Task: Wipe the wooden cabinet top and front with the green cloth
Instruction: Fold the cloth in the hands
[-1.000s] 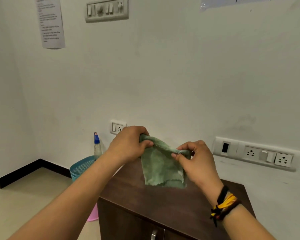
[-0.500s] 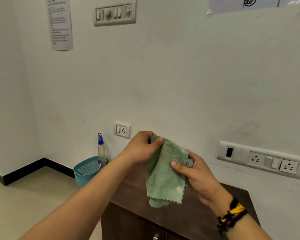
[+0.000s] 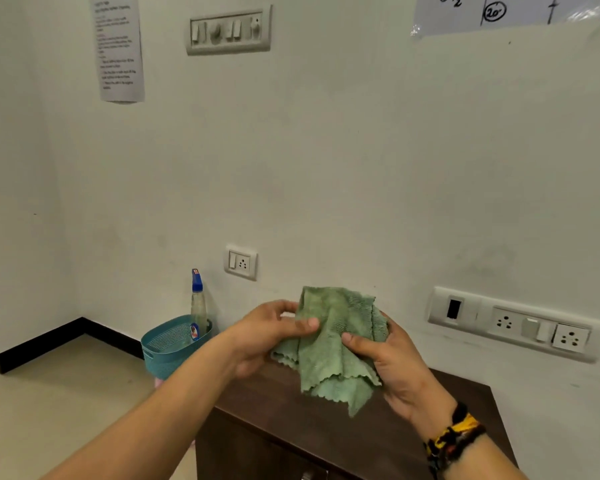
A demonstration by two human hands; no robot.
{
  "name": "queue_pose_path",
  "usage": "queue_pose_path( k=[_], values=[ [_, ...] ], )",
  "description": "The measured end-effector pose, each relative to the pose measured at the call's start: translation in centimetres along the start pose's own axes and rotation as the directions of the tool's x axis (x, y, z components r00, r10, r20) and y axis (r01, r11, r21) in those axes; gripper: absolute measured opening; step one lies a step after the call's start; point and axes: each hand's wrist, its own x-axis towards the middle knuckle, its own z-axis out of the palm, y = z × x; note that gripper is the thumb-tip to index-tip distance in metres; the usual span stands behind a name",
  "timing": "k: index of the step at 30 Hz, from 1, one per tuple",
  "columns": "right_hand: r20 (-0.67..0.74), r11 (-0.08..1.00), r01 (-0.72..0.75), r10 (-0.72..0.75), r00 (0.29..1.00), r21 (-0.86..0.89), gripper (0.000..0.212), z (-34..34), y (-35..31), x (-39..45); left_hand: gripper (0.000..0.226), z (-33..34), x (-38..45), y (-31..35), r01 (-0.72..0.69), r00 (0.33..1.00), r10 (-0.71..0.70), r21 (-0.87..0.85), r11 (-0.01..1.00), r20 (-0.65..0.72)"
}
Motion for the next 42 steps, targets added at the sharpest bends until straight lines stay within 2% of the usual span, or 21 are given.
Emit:
queue_pose_path(
  k=[2,4,6,8,10,12,14,16,18,20,22,23,24,27,28,30,31,33,36,38,42],
  values=[
    [0.014,1.0,-0.017,0.017,1.0,0.003,0.045,-0.3,0.0,-0.4,0.05,0.0,-0.2,-1.3,0.006,1.0,-0.006,0.018,1.0,0.013],
    [0.032,1.0,0.013,-0.014,0.999,0.008,0.04,-0.3,-0.8,-0.2,0.041,-0.1,0.0,-1.2,-0.099,0.995,0.098,-0.051,0.994,-0.013],
    [0.06,0.989,0.143,-0.141,0.988,-0.027,0.034,-0.2,-2.7,0.3,0.034,-0.2,0.0,0.0,-0.262,0.964,0.266,-0.155,0.952,0.005],
    [0.136,0.95,0.296,-0.281,0.95,-0.102,0.046,0.2,-5.0,1.0,0.029,-0.5,-0.1,1.5,-0.402,0.912,0.41,-0.226,0.887,-0.013],
    [0.203,0.923,0.359,-0.329,0.922,-0.137,0.053,0.3,-5.9,1.0,0.035,-0.7,-0.4,2.6,-0.463,0.877,0.48,-0.228,0.856,0.018],
    [0.259,0.929,0.351,-0.313,0.914,-0.114,0.035,-0.4,-5.3,0.7,0.035,-1.1,-0.6,2.6,-0.483,0.854,0.506,-0.181,0.857,0.116],
    [0.379,0.964,0.266,-0.256,0.889,0.027,0.01,-1.8,-4.7,0.1,0.032,-1.8,-0.5,2.0,-0.482,0.857,0.496,-0.121,0.868,0.141],
    [0.495,0.976,0.141,-0.207,0.844,0.168,0.037,-3.1,-4.6,0.1,0.032,-2.3,-0.2,1.6,-0.486,0.866,0.49,-0.064,0.872,0.102],
    [0.503,0.978,0.056,-0.152,0.851,0.201,0.064,-2.8,-4.5,0.5,0.034,-2.3,-0.1,1.6,-0.519,0.853,0.517,0.006,0.855,0.071],
    [0.438,0.995,0.09,-0.066,0.897,-0.034,0.084,-1.5,-4.1,1.1,0.039,-1.7,-0.2,1.9,-0.558,0.83,0.554,0.132,0.819,0.067],
    [0.409,0.874,0.213,-0.018,0.912,-0.436,0.079,0.0,-3.3,1.6,0.042,-1.1,-0.4,2.2,-0.553,0.827,0.558,0.259,0.792,0.06],
    [0.409,0.79,0.256,-0.008,0.912,-0.557,0.069,0.5,-3.0,1.8,0.041,-1.1,-0.5,2.3,-0.538,0.835,0.549,0.268,0.799,0.039],
    [0.397,0.742,0.277,-0.017,0.918,-0.611,0.059,0.7,-2.7,2.0,0.038,-1.2,-0.6,2.4,-0.52,0.846,0.532,0.229,0.823,0.007],
    [0.316,0.693,0.301,-0.111,0.942,-0.655,0.038,0.8,-2.2,2.5,0.02,-2.0,-0.8,1.5,-0.428,0.904,0.426,-0.109,0.897,-0.034],
    [0.302,0.674,0.301,-0.12,0.946,-0.675,0.034,0.9,-2.0,2.7,0.028,-2.3,-0.6,0.6,-0.387,0.922,0.387,-0.125,0.914,-0.028],
    [0.311,0.651,0.295,-0.093,0.946,-0.7,0.029,1.4,-1.2,2.9,0.054,-2.7,-0.3,-1.1,-0.374,0.926,0.376,0.185,0.909,0.028],
    [0.312,0.62,0.303,-0.098,0.945,-0.724,0.027,1.6,-0.8,2.9,0.06,-2.8,-0.1,-1.5,-0.396,0.915,0.396,0.347,0.85,0.075],
    [0.285,0.574,0.325,-0.162,0.945,-0.752,0.026,2.0,-0.1,3.5,0.053,-3.3,0.3,-1.3,-0.437,0.887,0.454,0.461,0.773,0.08],
    [0.234,0.606,0.311,-0.205,0.95,-0.733,0.025,1.8,0.5,4.9,0.036,-5.0,0.7,0.5,-0.43,0.873,0.487,0.461,0.776,-0.007],
    [0.271,0.657,0.284,-0.125,0.954,-0.698,0.025,1.9,1.1,6.1,0.034,-6.1,1.2,1.2,-0.406,0.882,0.472,0.519,0.752,0.005],
    [0.269,0.821,0.126,0.035,0.963,-0.557,0.025,2.9,3.1,8.6,0.035,-9.2,2.2,1.0,-0.259,0.933,0.336,0.407,0.876,-0.13]
  ],
)
